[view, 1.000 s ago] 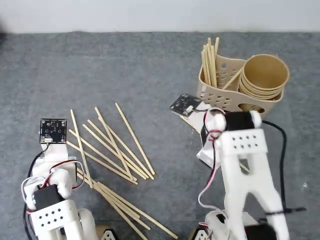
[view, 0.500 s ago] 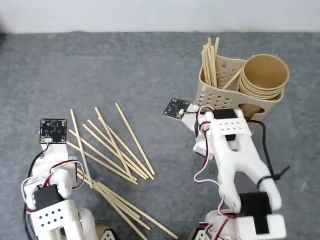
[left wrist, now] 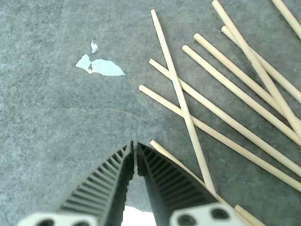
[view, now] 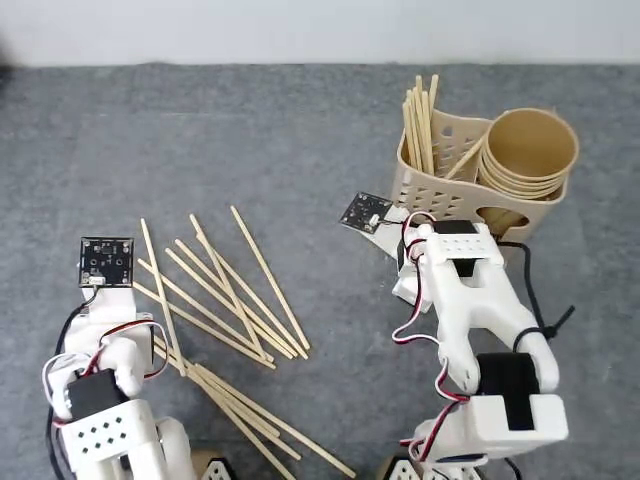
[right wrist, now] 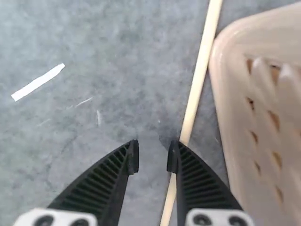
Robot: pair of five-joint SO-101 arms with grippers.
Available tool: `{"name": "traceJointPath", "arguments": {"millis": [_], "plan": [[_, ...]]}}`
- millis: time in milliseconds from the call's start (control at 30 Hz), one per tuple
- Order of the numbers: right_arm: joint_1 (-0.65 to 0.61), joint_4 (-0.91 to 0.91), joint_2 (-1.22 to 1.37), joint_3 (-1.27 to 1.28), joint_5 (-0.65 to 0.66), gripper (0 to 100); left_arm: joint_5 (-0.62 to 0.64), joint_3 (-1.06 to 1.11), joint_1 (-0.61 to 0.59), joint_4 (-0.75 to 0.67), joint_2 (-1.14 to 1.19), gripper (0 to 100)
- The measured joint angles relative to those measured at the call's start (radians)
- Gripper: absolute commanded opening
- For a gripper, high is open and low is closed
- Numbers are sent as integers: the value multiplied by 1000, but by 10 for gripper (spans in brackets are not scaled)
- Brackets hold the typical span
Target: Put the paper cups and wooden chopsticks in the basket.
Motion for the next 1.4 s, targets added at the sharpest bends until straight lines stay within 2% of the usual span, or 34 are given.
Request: {"name": "traceJointPath", "arguments": {"millis": [133, 633, 767, 1100, 1233, 1400], "plan": [[0, -2, 0, 0, 43, 112, 0, 0, 0, 0, 0, 14], [0, -2, -84, 0, 69, 111, 0, 0, 0, 0, 0, 14], [23, -21, -37, 0, 123, 111, 0, 0, 0, 0, 0, 14], [78, -107, 49, 3, 135, 106, 0, 0, 0, 0, 0, 14], [49, -94, 72, -9, 135, 2, 0, 0, 0, 0, 0, 14], [-57, -3, 71, -17, 104, 9, 0, 0, 0, 0, 0, 14]]}}
